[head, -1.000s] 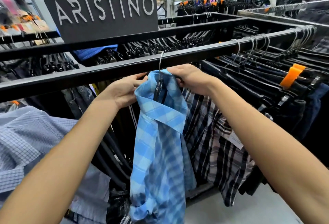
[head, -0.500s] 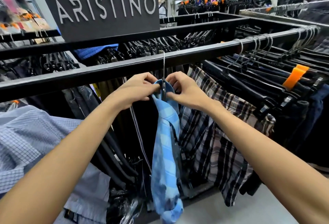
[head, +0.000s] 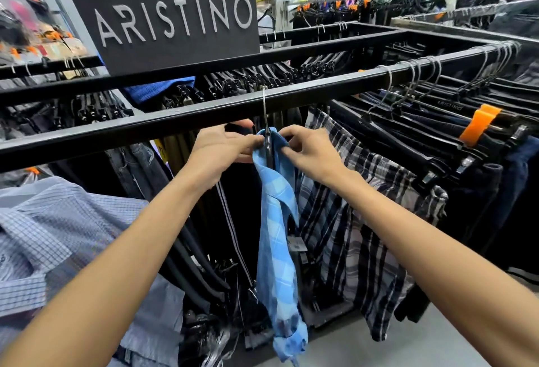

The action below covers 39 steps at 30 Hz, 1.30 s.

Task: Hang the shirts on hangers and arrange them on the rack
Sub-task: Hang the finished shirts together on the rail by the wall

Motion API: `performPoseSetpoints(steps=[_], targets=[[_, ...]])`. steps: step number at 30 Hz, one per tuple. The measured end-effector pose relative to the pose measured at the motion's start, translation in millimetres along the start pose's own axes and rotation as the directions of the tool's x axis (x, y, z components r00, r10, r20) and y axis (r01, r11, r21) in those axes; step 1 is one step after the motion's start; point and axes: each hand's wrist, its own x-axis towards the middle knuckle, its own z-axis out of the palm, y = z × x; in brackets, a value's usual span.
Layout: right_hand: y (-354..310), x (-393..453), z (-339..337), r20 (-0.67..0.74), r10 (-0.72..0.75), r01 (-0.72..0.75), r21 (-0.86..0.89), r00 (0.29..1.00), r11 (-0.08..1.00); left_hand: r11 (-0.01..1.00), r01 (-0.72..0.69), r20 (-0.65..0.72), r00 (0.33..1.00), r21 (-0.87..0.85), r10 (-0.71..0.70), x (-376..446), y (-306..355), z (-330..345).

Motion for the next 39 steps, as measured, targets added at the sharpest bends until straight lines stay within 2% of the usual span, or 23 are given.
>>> performPoseSetpoints(steps=[3, 6, 9, 11, 14, 17, 23, 27, 32, 37, 39], targets=[[5.1, -11.3, -5.6, -0.020, 0.075, -0.073, 0.109, 0.997, 0.991, 0.984, -0.020, -0.003, 1.000, -0.179, 0.020, -21.4, -9.2, 4.1], [8.6, -42.7, -4.7, 0.018, 0.147, -0.147, 0.222, 0.989, 0.964, 0.990, 0.003, 0.026, 1.000, -0.140, 0.000, -44.3, -28.2, 8.9], [-2.5, -82.1, 0.9, -0.157, 0.177, -0.120, 0.319, 0.972, 0.940, 0.991, 0.014, -0.007, 1.000, -0.134, -0.015, -65.6, -46.3, 15.2], [-11.4, -107.1, -3.0, -0.186, 0.197, -0.101, 0.429, 0.963, 0.898, 0.994, 0.014, -0.046, 0.999, -0.111, -0.019, -83.3, -57.0, 27.8], [-22.9, -139.5, -6.0, 0.011, 0.162, -0.137, 0.596, 0.987, 0.791, 0.995, -0.002, -0.119, 0.993, -0.102, -0.010, -110.3, -70.7, 43.3], [-26.7, -162.1, -4.4, 0.201, 0.093, -0.208, 0.683, 0.975, 0.700, 0.991, -0.020, -0.155, 0.988, -0.129, -0.001, -137.3, -82.0, 58.3], [-16.4, -207.4, -1.2, 0.280, 0.072, -0.248, 0.670, 0.957, 0.699, 0.998, 0.024, -0.139, 0.990, -0.062, -0.033, -196.7, -115.5, 78.6], [-13.8, -241.3, -3.1, 0.256, 0.061, -0.201, 0.566, 0.965, 0.799, 0.998, 0.055, -0.103, 0.993, -0.006, -0.055, -230.0, -128.7, 80.3], [-26.7, -275.6, -8.1, 0.213, 0.006, -0.113, 0.491, 0.977, 0.864, 0.998, 0.061, -0.061, 0.996, 0.020, -0.059, -262.6, -134.0, 82.3], [-42.4, -311.4, -1.5, 0.228, 0.068, -0.151, 0.371, 0.971, 0.916, 0.995, 0.063, -0.067, 0.996, 0.073, -0.059, -294.8, -143.8, 81.5], [-47.6, -326.5, 0.8, 0.201, 0.060, -0.122, 0.315, 0.978, 0.941, 0.993, 0.075, -0.081, 0.994, 0.086, -0.068, -311.5, -146.6, 82.2]])
